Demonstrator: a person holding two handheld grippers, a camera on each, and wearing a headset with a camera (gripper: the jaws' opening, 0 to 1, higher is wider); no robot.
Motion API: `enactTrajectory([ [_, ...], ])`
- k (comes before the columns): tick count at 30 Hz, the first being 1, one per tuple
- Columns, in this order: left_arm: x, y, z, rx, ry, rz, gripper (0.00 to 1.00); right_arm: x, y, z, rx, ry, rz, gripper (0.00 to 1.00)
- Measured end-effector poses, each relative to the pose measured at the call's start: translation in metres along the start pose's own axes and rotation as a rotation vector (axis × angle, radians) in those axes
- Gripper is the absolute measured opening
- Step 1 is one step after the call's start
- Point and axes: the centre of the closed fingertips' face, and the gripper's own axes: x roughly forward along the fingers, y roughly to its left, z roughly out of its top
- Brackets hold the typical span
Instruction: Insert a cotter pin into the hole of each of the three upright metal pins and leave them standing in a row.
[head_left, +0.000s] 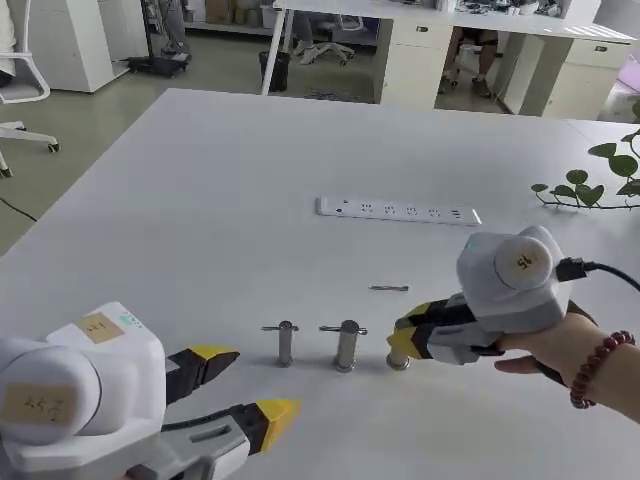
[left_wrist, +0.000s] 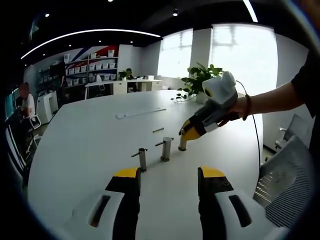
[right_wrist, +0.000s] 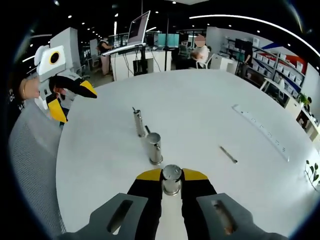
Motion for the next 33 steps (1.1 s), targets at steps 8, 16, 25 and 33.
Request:
enactTrajectory([
  [8, -0.003, -0.001, 0.0, 0.008, -0.004, 0.0, 0.45, 0.004, 0.023, -0.001, -0.016, 0.0, 0.008, 0.08],
  [16, -0.006, -0.002, 0.0, -0.003, -0.009, -0.002, 0.45, 0.011, 0.041, 0.007, 0.05, -0.022, -0.031, 0.08],
  [25, -0.006, -0.003, -0.002, -0.004, -0.001, -0.005, 0.45, 0.019, 0.059, 0.015, 0.109, -0.04, -0.039, 0.08],
  [33, -0.004, -0.002, -0.004, -0.012, -0.002, -0.008, 0.45, 0.027, 0.072, 0.026, 0.109, -0.064, -0.026, 0.08],
])
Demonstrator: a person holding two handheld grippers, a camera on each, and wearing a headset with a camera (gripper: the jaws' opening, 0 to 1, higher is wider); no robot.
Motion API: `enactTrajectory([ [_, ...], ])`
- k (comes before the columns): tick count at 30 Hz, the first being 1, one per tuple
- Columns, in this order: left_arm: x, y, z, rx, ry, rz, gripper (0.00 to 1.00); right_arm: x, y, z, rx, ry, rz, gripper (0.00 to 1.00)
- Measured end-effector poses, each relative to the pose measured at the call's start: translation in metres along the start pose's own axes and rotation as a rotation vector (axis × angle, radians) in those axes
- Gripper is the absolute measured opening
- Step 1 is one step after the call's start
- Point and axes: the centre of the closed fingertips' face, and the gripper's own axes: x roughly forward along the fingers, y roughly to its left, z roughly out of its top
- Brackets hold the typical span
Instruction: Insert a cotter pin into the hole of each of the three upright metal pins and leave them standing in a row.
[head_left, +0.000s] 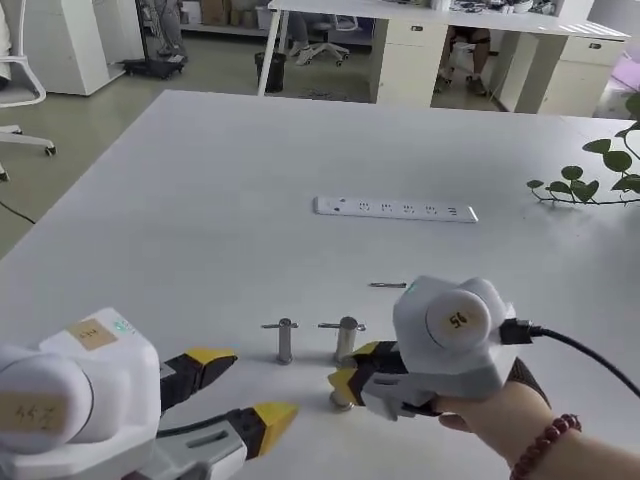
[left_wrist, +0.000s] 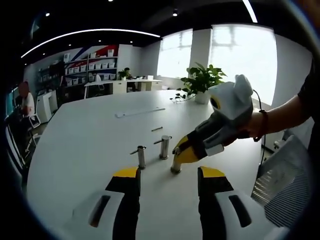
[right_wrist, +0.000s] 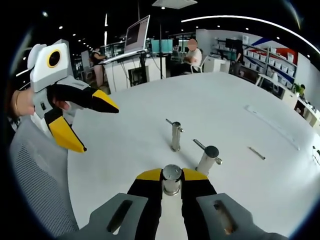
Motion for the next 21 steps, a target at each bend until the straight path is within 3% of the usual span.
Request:
enactTrajectory([
  [10, 0.0, 0.002, -0.002, -0.008, -0.002, 0.006, 0.44, 0.008, 0.012, -0.001, 0.005, -0.005, 0.015, 0.08],
  [14, 0.0, 0.002, -0.003, -0.001, 0.002, 0.008, 0.44, 0.007, 0.013, -0.001, -0.028, -0.022, 0.01, 0.09],
  [21, 0.0, 0.001, -0.004, -0.008, 0.005, 0.002, 0.44, 0.007, 0.012, 0.0, 0.033, -0.067, 0.009, 0.1],
])
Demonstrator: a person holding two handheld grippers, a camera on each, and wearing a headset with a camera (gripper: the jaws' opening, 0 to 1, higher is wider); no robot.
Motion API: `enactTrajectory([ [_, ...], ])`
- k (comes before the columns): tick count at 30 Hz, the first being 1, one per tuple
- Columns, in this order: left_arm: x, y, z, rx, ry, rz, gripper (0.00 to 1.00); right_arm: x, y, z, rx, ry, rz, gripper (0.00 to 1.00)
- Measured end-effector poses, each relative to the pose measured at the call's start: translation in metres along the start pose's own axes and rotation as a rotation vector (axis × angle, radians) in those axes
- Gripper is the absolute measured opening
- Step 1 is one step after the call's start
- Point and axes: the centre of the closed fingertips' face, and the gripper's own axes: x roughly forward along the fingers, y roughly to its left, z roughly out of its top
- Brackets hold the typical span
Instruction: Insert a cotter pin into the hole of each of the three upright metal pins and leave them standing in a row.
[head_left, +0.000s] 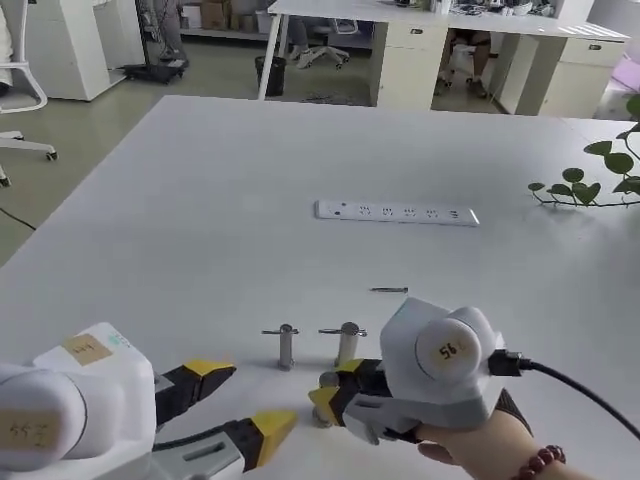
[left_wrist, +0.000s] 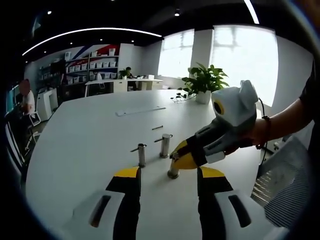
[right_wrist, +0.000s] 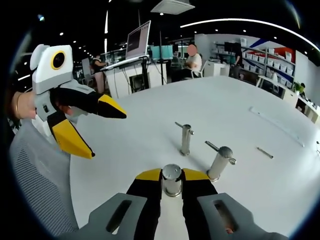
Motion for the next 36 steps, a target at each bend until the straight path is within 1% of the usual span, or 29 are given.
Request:
enactTrajectory([
  [2, 0.0, -0.001, 0.0, 0.0, 0.002, -0.001, 0.44, 0.0, -0.001, 0.0, 0.016, -0.009, 0.006, 0.15],
  [3, 0.0, -0.001, 0.0, 0.0, 0.004, -0.001, 0.44, -0.001, 0.0, 0.003, 0.042, -0.031, 0.014, 0.18],
  [5, 0.0, 0.0, -0.001, 0.005, 0.008, -0.001, 0.44, -0.003, 0.002, 0.007, 0.08, -0.059, 0.032, 0.19],
  [7, 0.001, 0.0, 0.0, 0.007, 0.01, 0.004, 0.45, -0.008, -0.001, 0.006, 0.076, -0.059, 0.035, 0.21],
  [10, 0.0, 0.002, 0.0, 0.01, 0.007, 0.013, 0.46, -0.016, -0.002, 0.006, 0.078, -0.069, 0.055, 0.24],
  [11, 0.0, 0.002, 0.001, 0.007, 0.004, 0.015, 0.46, -0.019, -0.001, 0.008, 0.114, -0.083, 0.076, 0.24],
  [12, 0.0, 0.002, 0.001, 0.005, 0.001, 0.018, 0.47, -0.024, -0.003, 0.009, 0.147, -0.086, 0.085, 0.25],
  [13, 0.001, 0.002, 0.001, 0.003, 0.0, 0.02, 0.47, -0.028, -0.007, 0.009, 0.139, -0.084, 0.084, 0.26],
  [16, 0.001, 0.002, 0.001, -0.002, -0.006, 0.025, 0.47, -0.043, -0.02, 0.009, 0.093, -0.072, 0.07, 0.26],
  [17, 0.002, 0.002, 0.001, -0.003, -0.008, 0.026, 0.47, -0.046, -0.024, 0.01, 0.095, -0.074, 0.067, 0.26],
  [18, 0.002, 0.001, 0.001, -0.003, -0.01, 0.026, 0.47, -0.051, -0.032, 0.009, 0.097, -0.072, 0.056, 0.26],
  [19, 0.002, 0.001, 0.002, -0.001, -0.016, 0.026, 0.48, -0.053, -0.038, 0.008, 0.093, -0.065, 0.046, 0.26],
  [20, 0.002, 0.0, 0.003, 0.0, -0.018, 0.026, 0.48, -0.056, -0.046, 0.007, 0.076, -0.053, 0.033, 0.25],
  [23, 0.004, -0.001, 0.002, 0.011, -0.014, 0.025, 0.51, -0.062, -0.063, 0.007, 0.076, -0.046, 0.009, 0.24],
  [24, 0.004, -0.001, 0.002, 0.018, -0.014, 0.025, 0.51, -0.064, -0.072, 0.007, 0.067, -0.043, -0.006, 0.24],
  [25, 0.004, -0.001, 0.002, 0.023, -0.014, 0.025, 0.52, -0.065, -0.078, 0.007, 0.076, -0.038, -0.014, 0.23],
  [26, 0.004, -0.001, 0.003, 0.028, -0.015, 0.022, 0.52, -0.067, -0.086, 0.009, 0.114, -0.048, -0.016, 0.22],
  [27, 0.005, -0.001, 0.003, 0.029, -0.018, 0.021, 0.52, -0.067, -0.09, 0.01, 0.113, -0.048, -0.016, 0.22],
  [28, 0.005, -0.001, 0.004, 0.027, -0.022, 0.02, 0.53, -0.067, -0.099, 0.011, 0.111, -0.042, -0.038, 0.23],
  [31, 0.007, 0.0, 0.006, 0.022, -0.029, 0.02, 0.54, -0.066, -0.111, 0.014, 0.103, -0.034, -0.054, 0.22],
  [36, 0.009, 0.003, 0.005, 0.036, -0.018, 0.026, 0.54, -0.056, -0.129, 0.017, 0.068, -0.008, -0.067, 0.22],
])
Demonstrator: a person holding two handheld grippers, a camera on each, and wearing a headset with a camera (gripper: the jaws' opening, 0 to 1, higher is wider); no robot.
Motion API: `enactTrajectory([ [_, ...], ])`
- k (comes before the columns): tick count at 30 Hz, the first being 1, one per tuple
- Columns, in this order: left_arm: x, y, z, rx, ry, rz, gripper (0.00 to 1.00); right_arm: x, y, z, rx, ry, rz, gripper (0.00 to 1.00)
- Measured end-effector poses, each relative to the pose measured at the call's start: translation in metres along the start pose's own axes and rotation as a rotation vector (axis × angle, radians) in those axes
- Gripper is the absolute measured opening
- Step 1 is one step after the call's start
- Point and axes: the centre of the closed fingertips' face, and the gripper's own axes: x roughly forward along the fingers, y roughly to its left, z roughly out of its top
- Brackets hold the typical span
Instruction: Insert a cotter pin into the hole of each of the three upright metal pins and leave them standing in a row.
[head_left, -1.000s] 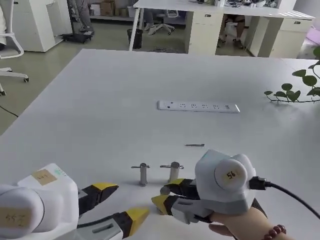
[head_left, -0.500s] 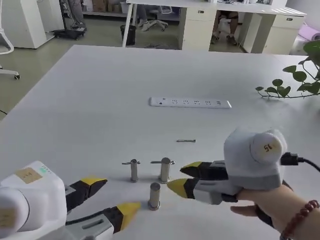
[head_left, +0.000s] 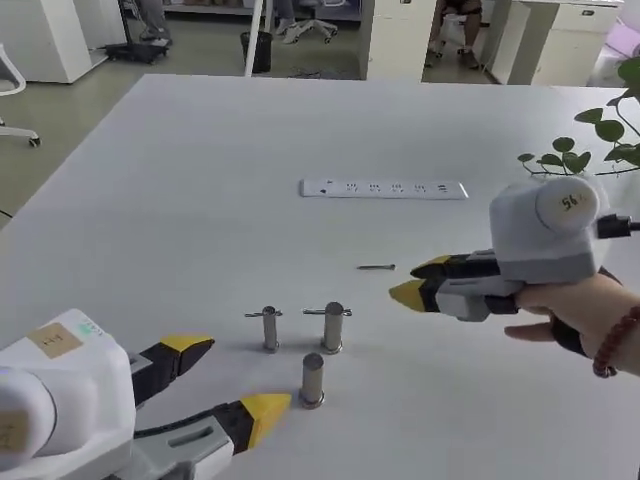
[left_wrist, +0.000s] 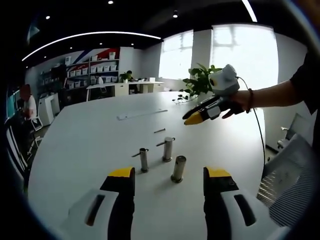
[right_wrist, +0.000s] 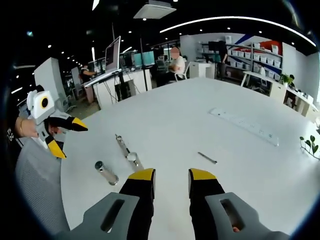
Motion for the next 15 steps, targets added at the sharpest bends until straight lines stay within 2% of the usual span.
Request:
enactTrajectory([
  [6, 0.002, 0.005, 0.0, 0.012, 0.002, 0.011, 0.54, 0.018, -0.016, 0.002, -0.039, 0.052, 0.021, 0.2],
  [10, 0.004, 0.008, -0.002, 0.026, 0.008, 0.013, 0.54, 0.03, -0.027, 0.005, -0.05, 0.064, 0.024, 0.18],
  [15, 0.006, 0.011, -0.005, 0.003, 0.004, 0.007, 0.54, 0.044, -0.04, 0.004, -0.069, 0.091, 0.018, 0.18],
])
